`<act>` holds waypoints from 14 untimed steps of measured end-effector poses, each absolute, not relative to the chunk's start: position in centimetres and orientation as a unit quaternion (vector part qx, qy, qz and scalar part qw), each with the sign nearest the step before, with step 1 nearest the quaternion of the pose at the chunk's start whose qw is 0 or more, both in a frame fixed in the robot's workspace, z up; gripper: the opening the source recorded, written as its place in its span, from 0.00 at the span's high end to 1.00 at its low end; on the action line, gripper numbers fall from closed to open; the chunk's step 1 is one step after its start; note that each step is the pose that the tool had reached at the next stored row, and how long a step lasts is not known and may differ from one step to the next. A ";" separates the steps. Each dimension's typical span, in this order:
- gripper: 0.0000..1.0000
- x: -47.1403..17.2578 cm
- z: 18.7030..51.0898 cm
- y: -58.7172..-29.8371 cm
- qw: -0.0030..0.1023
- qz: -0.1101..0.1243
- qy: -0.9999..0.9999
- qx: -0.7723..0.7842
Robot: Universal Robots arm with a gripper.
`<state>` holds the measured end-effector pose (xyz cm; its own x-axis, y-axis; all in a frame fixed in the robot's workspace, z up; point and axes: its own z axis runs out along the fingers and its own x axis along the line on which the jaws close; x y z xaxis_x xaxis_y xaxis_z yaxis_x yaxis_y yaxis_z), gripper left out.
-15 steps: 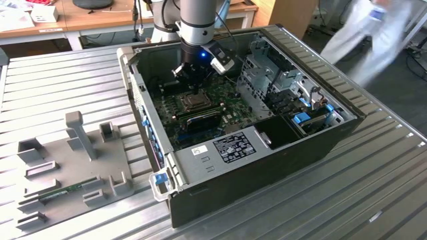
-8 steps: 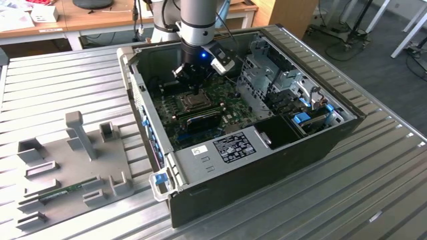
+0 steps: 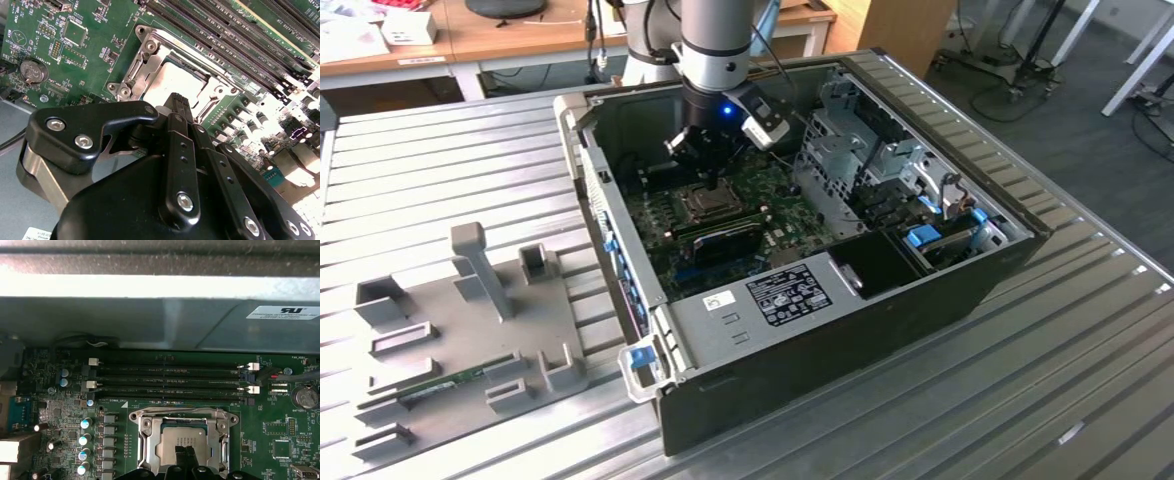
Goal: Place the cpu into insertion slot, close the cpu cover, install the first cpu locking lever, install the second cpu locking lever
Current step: 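Install the second cpu locking lever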
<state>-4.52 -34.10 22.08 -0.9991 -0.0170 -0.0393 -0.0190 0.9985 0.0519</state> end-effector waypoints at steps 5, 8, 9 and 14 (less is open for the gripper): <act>0.90 -4.5 22.7 -34.1 0.019 0.026 0.999 -0.009; 0.90 -4.5 23.3 -34.1 0.019 0.026 0.999 -0.009; 0.90 -4.5 23.4 -34.1 0.019 0.026 0.999 -0.009; 0.90 -4.5 23.7 -34.1 0.020 0.026 0.999 -0.009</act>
<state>-4.52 -34.09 23.69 -0.9991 -0.0170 -0.0396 -0.0191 0.9984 0.0523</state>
